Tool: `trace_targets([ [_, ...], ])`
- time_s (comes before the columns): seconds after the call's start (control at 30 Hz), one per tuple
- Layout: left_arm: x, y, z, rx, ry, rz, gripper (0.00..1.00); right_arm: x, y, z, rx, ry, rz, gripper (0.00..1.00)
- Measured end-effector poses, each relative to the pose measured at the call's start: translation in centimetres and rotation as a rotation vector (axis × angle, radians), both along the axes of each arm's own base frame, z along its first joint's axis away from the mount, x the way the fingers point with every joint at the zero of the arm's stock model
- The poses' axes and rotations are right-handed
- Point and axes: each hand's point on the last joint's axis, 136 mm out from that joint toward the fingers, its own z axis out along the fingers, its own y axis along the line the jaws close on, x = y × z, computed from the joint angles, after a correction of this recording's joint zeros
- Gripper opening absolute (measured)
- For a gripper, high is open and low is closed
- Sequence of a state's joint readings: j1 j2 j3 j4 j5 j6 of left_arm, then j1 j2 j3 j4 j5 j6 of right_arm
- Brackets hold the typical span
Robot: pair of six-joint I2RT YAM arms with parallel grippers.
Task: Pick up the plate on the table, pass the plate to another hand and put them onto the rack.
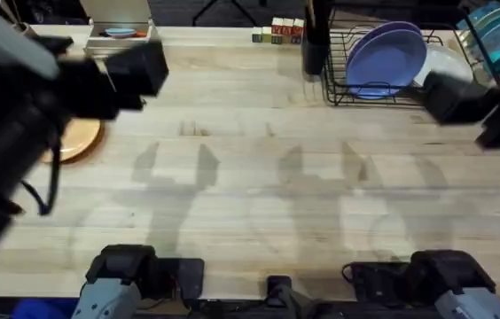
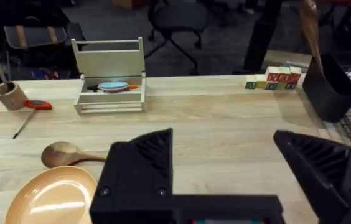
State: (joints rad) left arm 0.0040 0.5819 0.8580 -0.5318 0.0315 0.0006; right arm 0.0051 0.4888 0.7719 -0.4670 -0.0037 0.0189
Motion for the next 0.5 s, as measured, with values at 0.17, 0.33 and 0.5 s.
trace_targets([
  [0.17,0.9,-0.1,2.3,-0.001,0.079,-0.004,0.992,1.8,0.0,2.9,0.000,0.093,0.000,0.995],
  [0.33,1.6,-0.1,3.3,0.004,0.169,-0.009,0.992,3.7,0.0,4.8,-0.001,0.142,0.000,0.995],
  [0.5,3.1,-0.1,4.1,0.010,0.181,-0.013,0.993,5.1,0.0,5.0,-0.001,0.163,0.000,0.995],
])
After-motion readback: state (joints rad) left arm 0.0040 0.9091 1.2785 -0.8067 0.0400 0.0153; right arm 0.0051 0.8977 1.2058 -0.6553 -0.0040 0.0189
